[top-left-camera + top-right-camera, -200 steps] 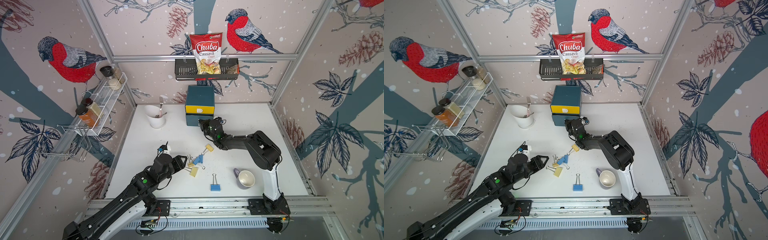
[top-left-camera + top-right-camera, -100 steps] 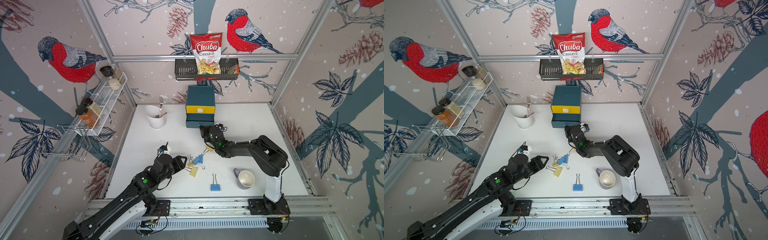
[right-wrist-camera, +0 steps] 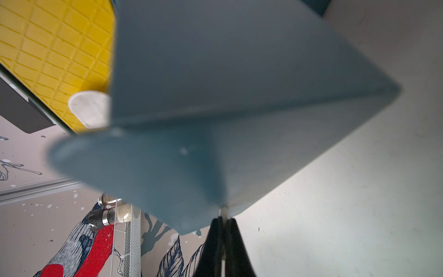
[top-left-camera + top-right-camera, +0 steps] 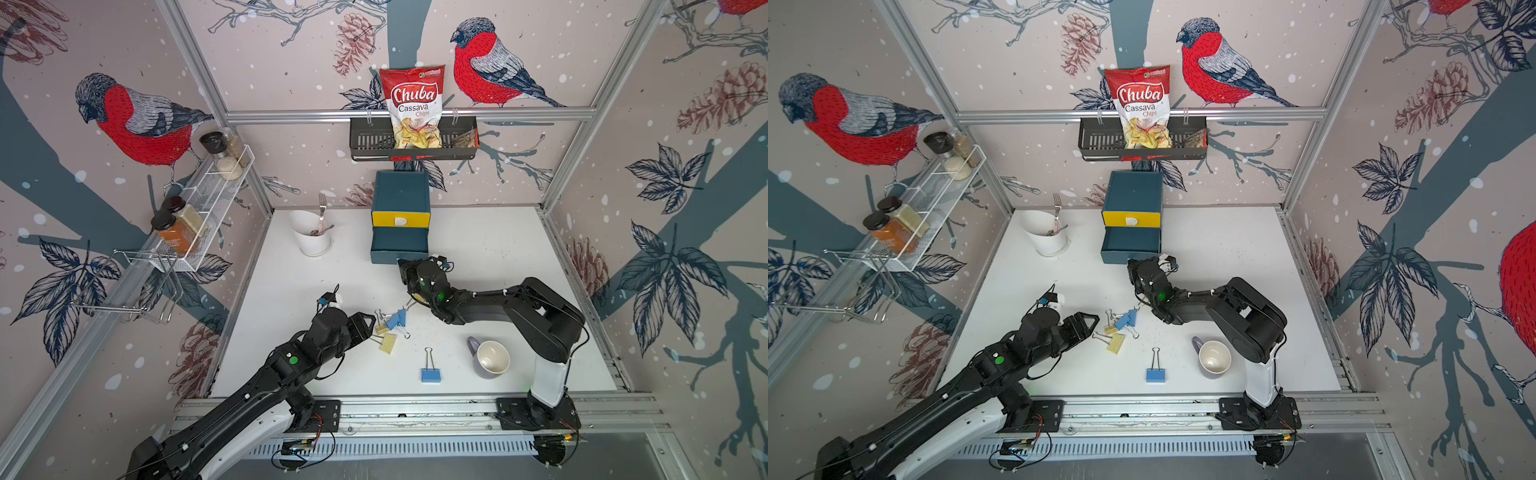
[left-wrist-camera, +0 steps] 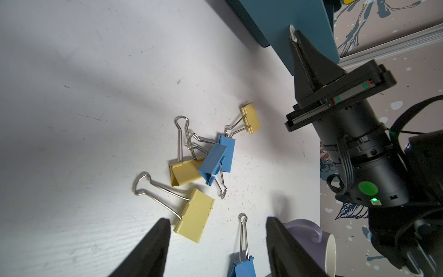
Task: Put the binder clips in the drawer according to color
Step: Open the drawer in the storage box, then pick up the binder clip at the center of the board.
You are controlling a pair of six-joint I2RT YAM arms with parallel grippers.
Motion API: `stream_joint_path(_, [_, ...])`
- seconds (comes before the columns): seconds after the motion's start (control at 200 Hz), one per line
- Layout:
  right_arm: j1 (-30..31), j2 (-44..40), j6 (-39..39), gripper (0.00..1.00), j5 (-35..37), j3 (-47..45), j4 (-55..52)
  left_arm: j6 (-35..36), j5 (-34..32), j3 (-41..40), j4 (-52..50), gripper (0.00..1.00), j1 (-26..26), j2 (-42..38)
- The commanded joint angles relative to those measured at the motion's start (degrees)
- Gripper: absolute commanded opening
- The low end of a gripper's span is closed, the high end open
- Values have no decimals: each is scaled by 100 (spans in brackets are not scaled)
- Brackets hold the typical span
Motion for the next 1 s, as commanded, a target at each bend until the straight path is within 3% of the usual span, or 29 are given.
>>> stream_joint_path(0.0, [16,-76,67,0,167,6,-193,-19,95,83,-46,67,3,61])
stream_joint_path(0.36, [17,22,268,3,148,-7,-254,-26,21,285,-83,70,-248,469])
stream_joint_path(0.735, [94,-368,-25,45,378,44,-773,-126,-348,539,-278,72,-675,660])
stream_joint_path(0.895, [138,-1137,-594,57,727,-31,-1575,-168,-473,665,-361,73,-1009,798])
stream_joint_path(0.995, [115,-1782,-1284,66,1045,120,-2754,-332,-652,786,-422,74,-1483,1022])
